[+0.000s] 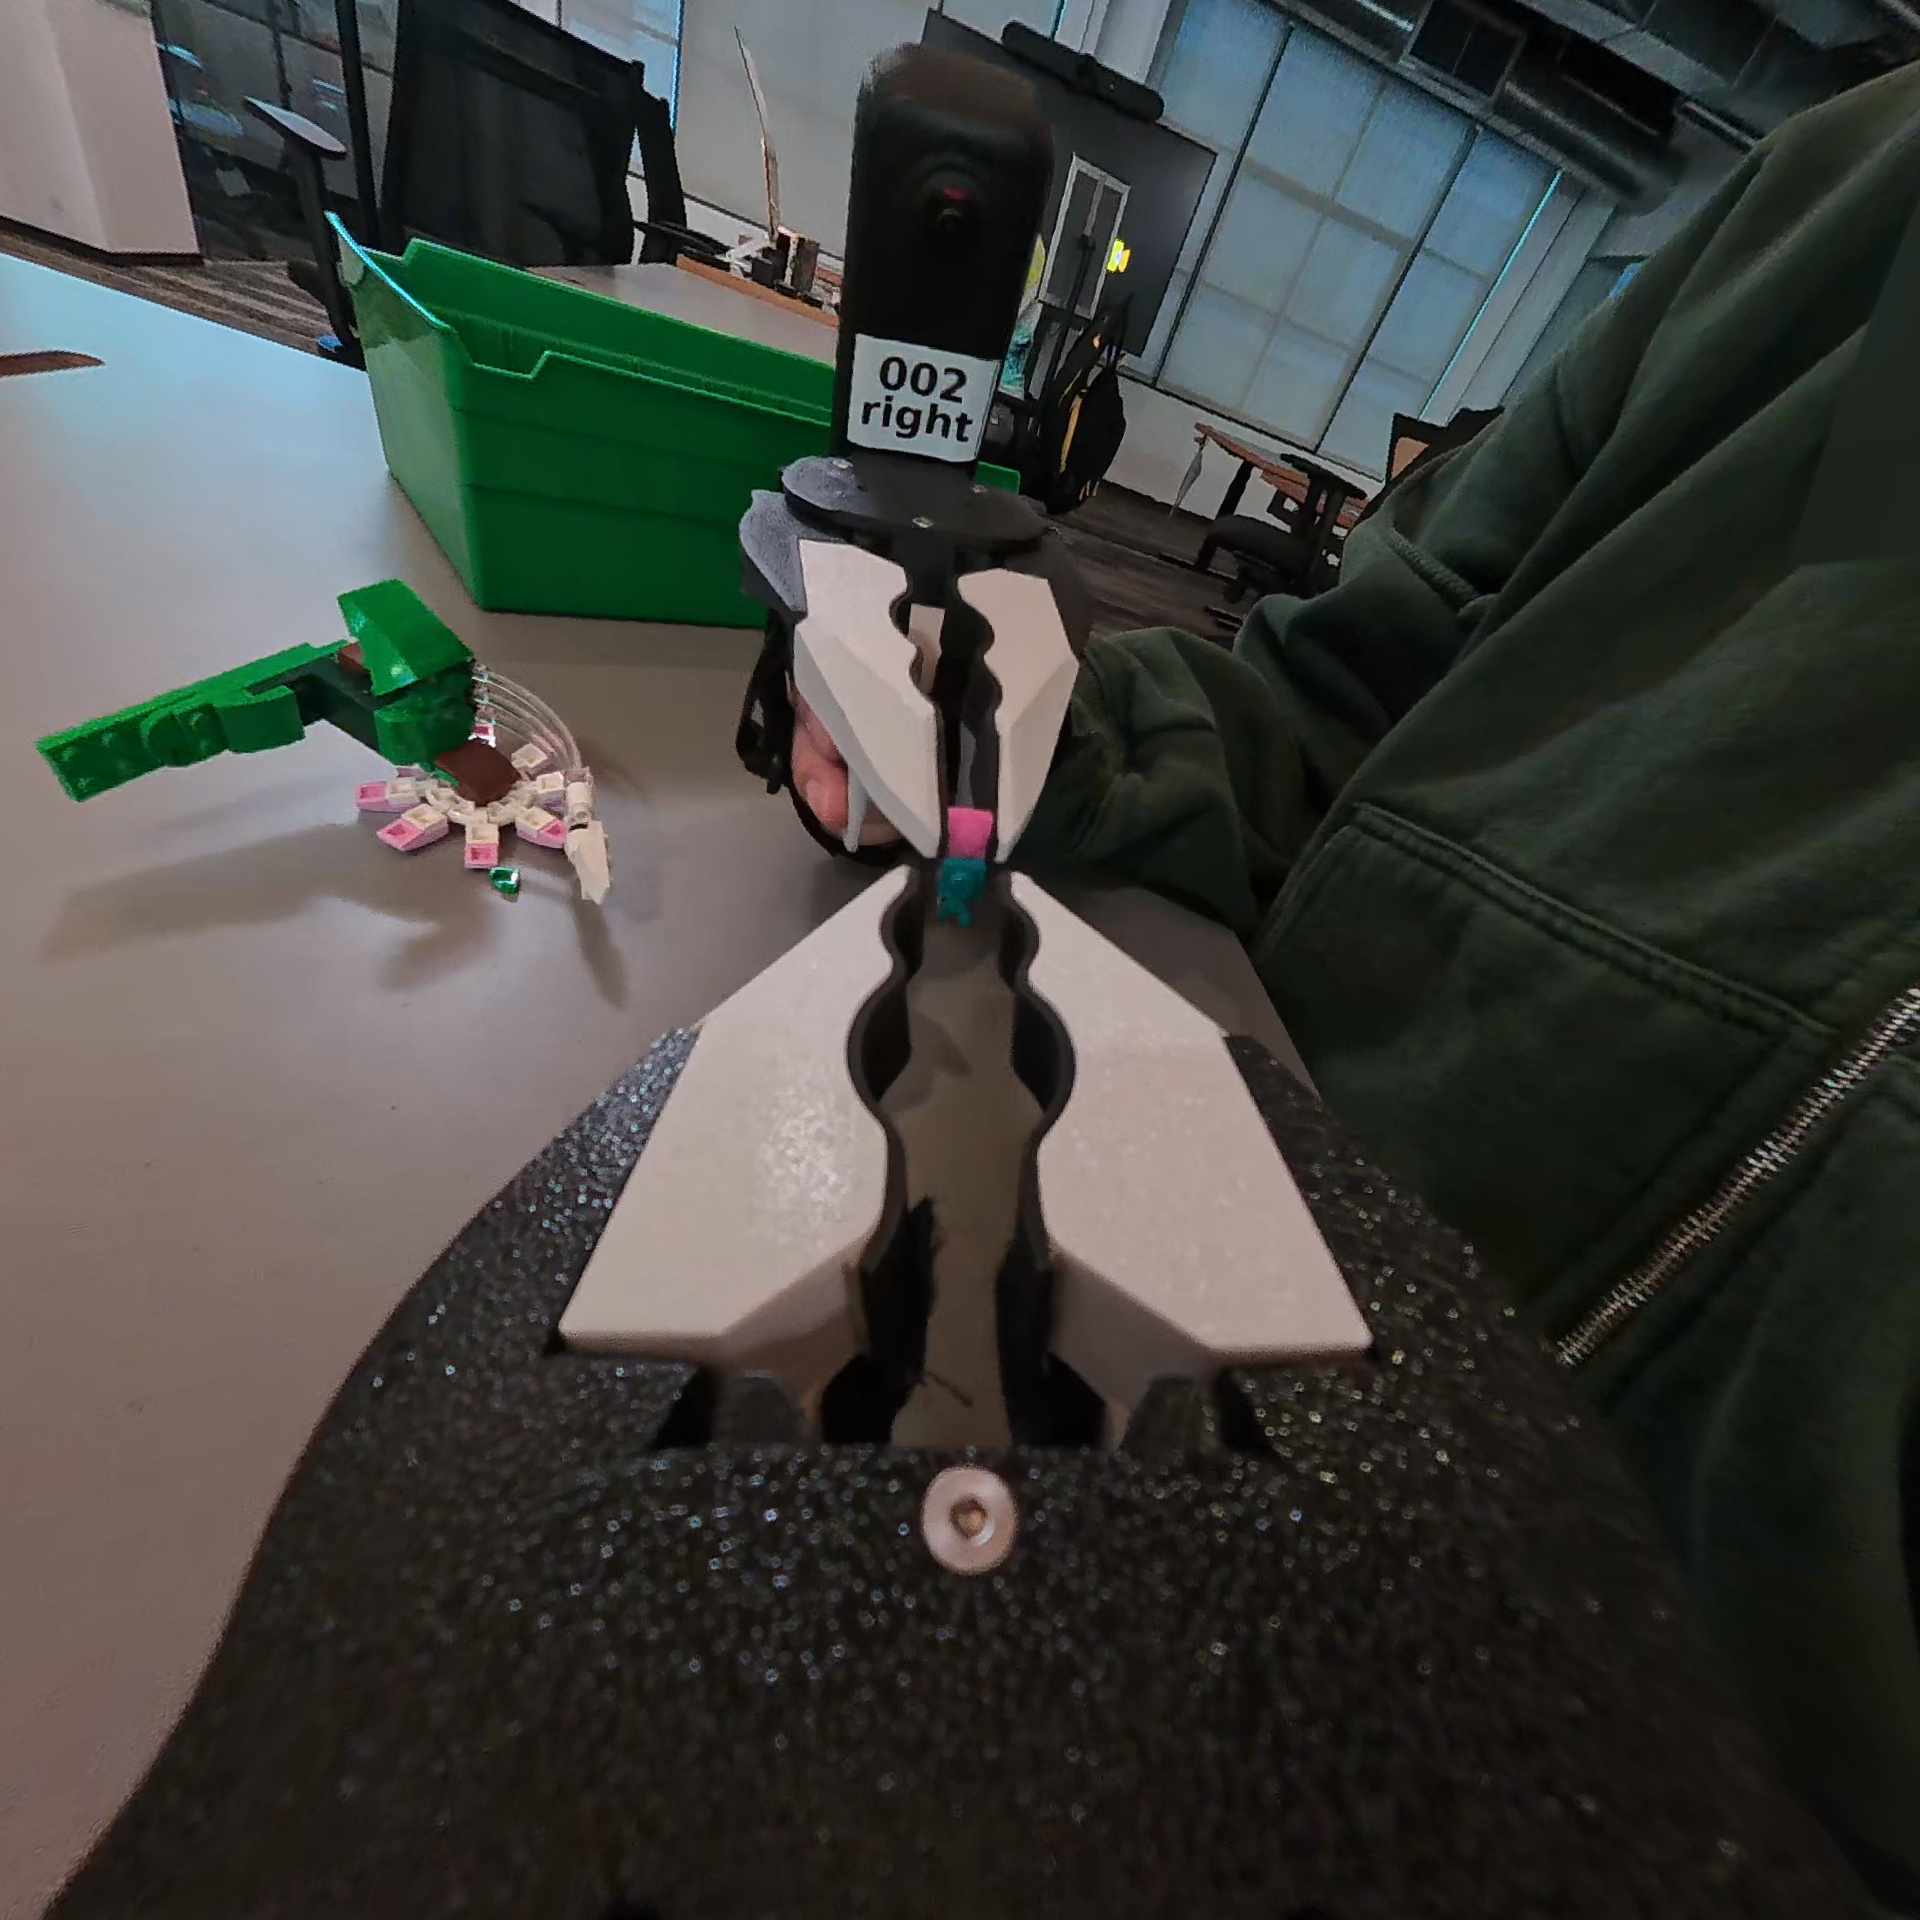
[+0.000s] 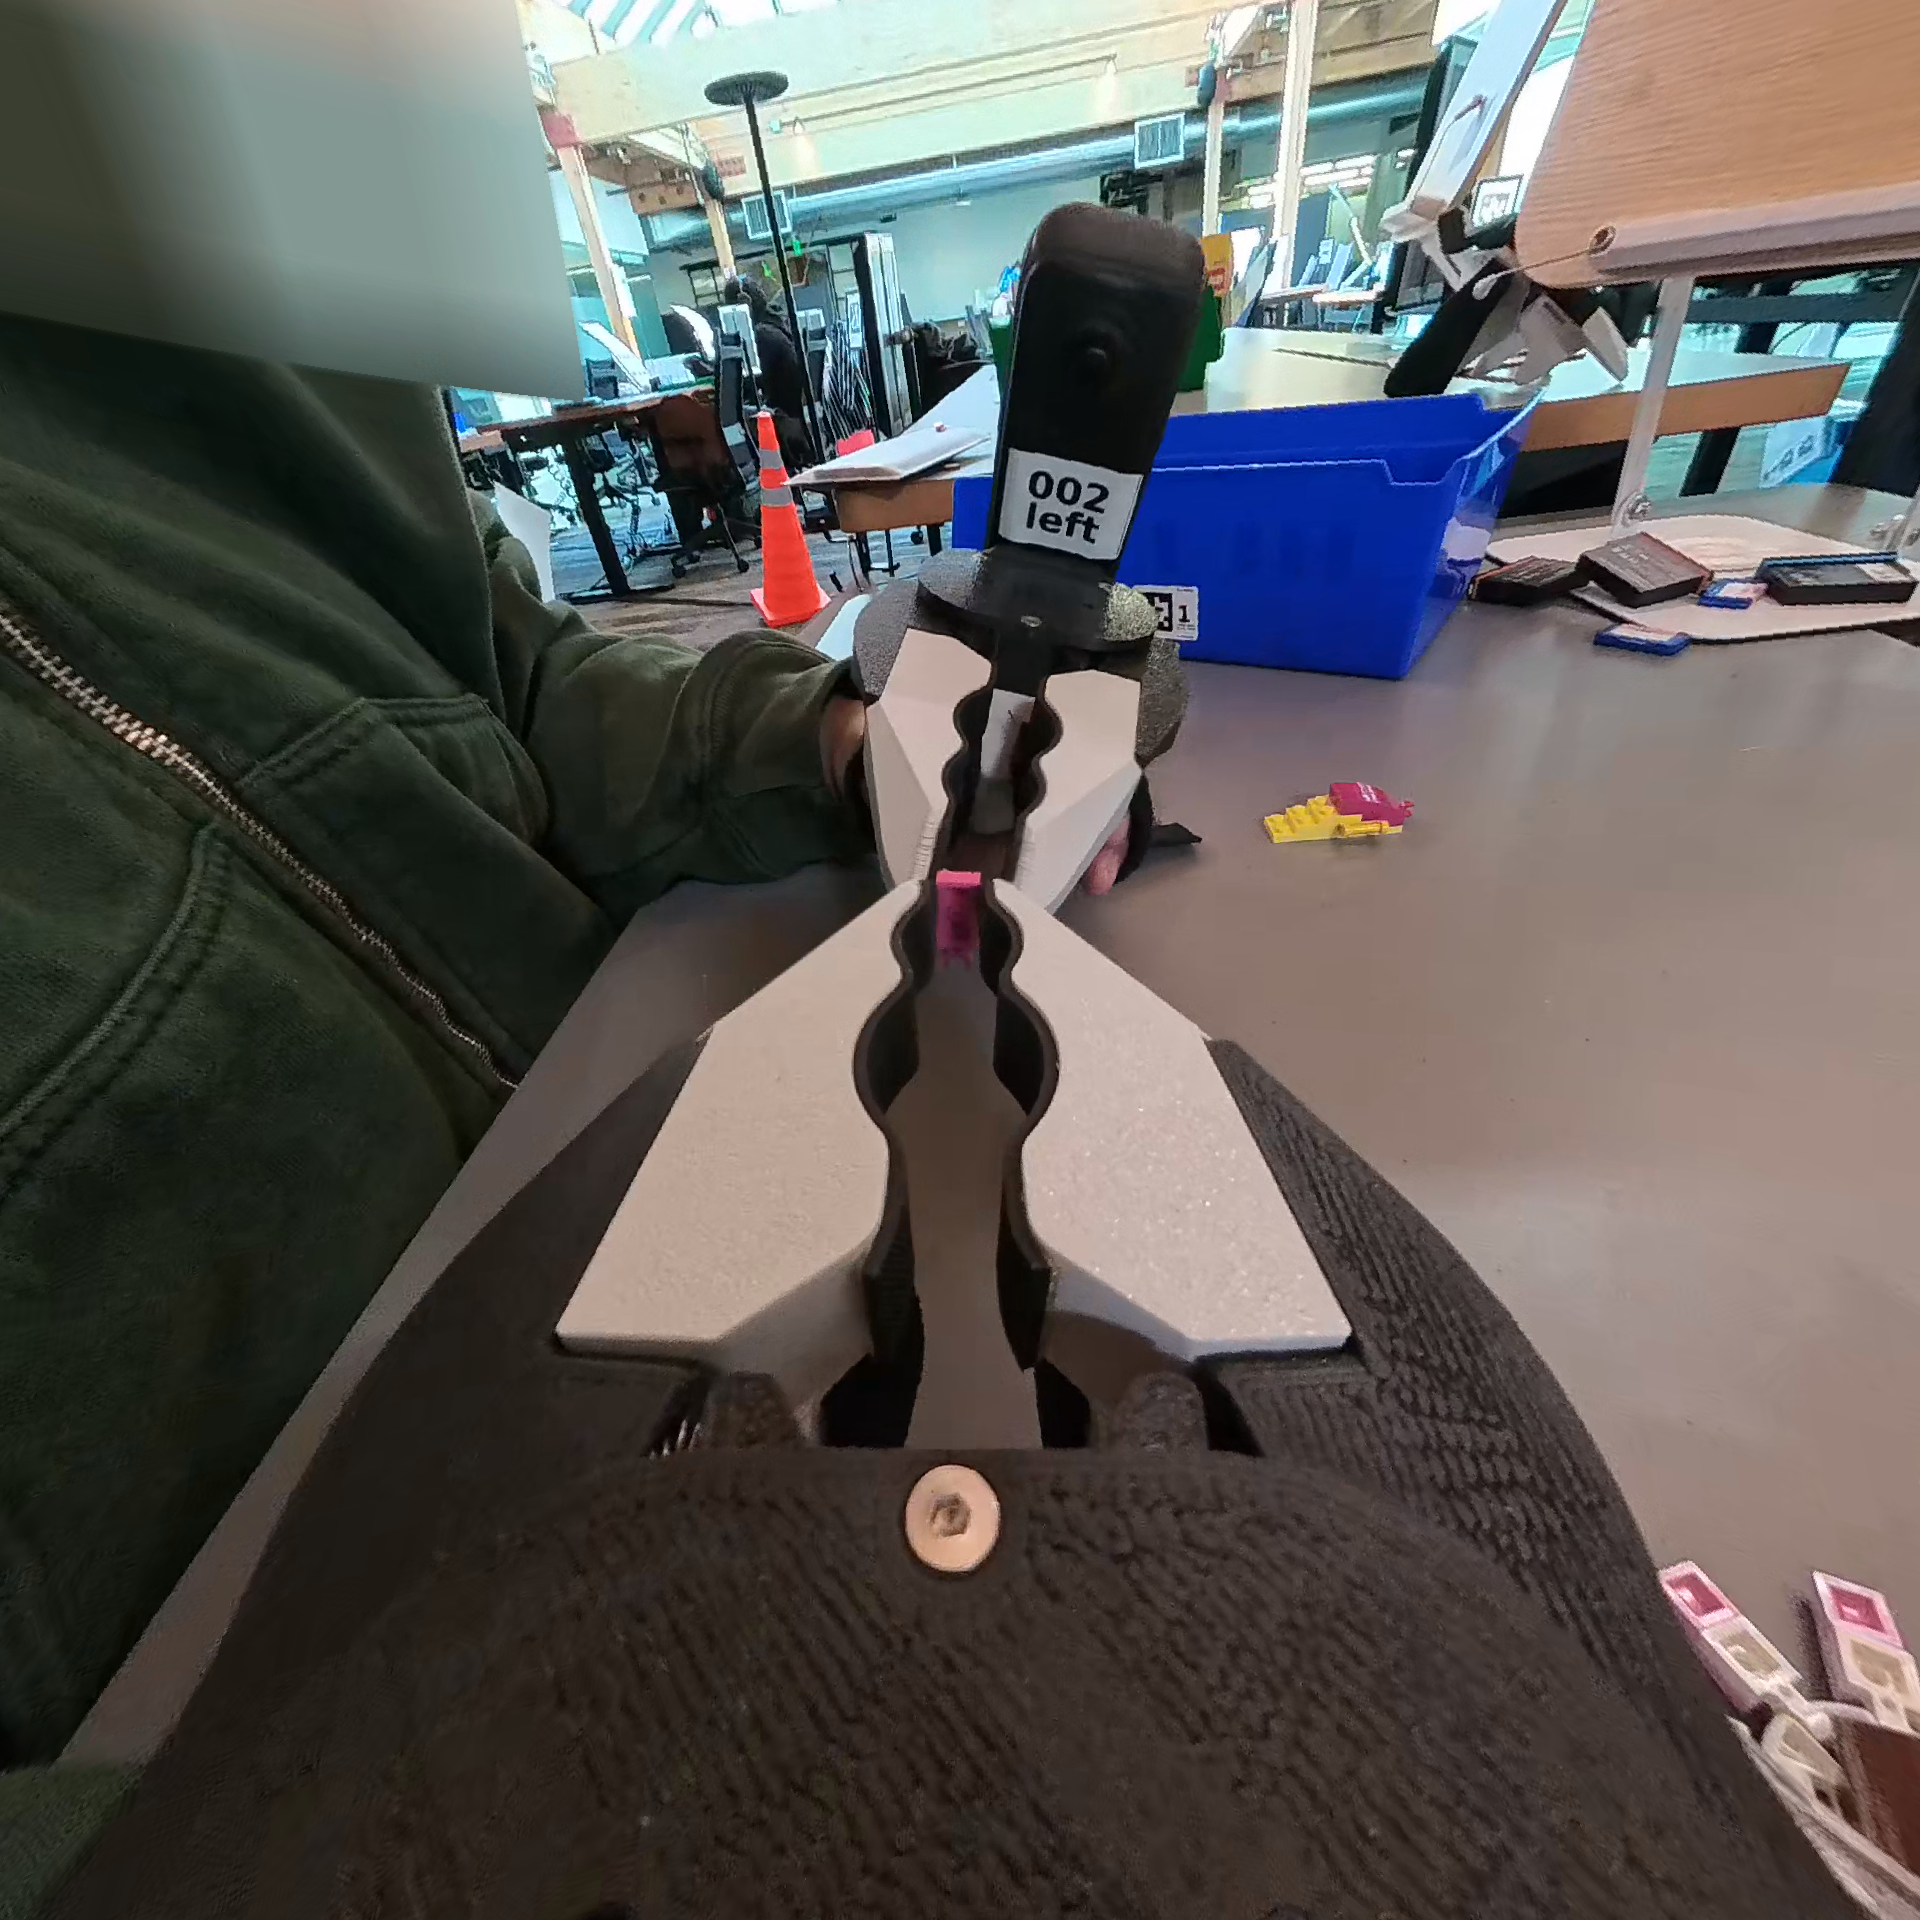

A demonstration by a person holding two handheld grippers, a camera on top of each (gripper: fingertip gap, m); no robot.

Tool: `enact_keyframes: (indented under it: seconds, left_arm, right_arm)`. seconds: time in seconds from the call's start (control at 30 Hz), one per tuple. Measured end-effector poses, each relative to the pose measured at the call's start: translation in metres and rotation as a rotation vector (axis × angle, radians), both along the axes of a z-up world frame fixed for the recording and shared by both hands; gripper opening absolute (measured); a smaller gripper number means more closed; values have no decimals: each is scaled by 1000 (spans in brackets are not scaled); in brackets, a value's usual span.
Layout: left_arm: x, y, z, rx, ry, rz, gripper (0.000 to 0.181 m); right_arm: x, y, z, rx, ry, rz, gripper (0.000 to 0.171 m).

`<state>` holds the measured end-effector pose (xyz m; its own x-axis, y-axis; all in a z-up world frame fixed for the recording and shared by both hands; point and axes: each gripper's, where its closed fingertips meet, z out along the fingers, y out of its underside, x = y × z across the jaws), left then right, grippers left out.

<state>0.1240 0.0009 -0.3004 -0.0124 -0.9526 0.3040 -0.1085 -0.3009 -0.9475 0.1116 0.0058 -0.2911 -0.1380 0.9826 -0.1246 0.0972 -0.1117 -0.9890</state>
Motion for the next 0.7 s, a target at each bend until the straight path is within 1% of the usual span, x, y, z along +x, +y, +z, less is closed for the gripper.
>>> enact_keyframes:
  seconds: [0.23,0.3,0.4,0.47,0.63,0.67,0.7]
  left_arm:
    - [1,-1,-2,11,16,0,6]
    - [1,1,-2,45,26,31,6]
    - [2,-1,-4,154,93,62,5]
    - [2,-6,-2,160,94,58,5]
    - [-1,-10,-13,210,156,59,4]
    - [-2,-10,-14,226,166,65,4]
    - [-5,-9,-8,230,139,70,5]
  right_arm:
    - [0,-1,-1,7,-3,0,6]
    - [0,0,0,13,-4,-13,5]
    - [-1,-5,0,28,-12,-5,5]
    - [0,-10,-1,63,-29,-3,5]
    - [4,-15,-19,153,-140,5,5]
    - [7,-12,-27,185,-198,-8,5]
    - [15,-4,-45,239,-305,-44,0]
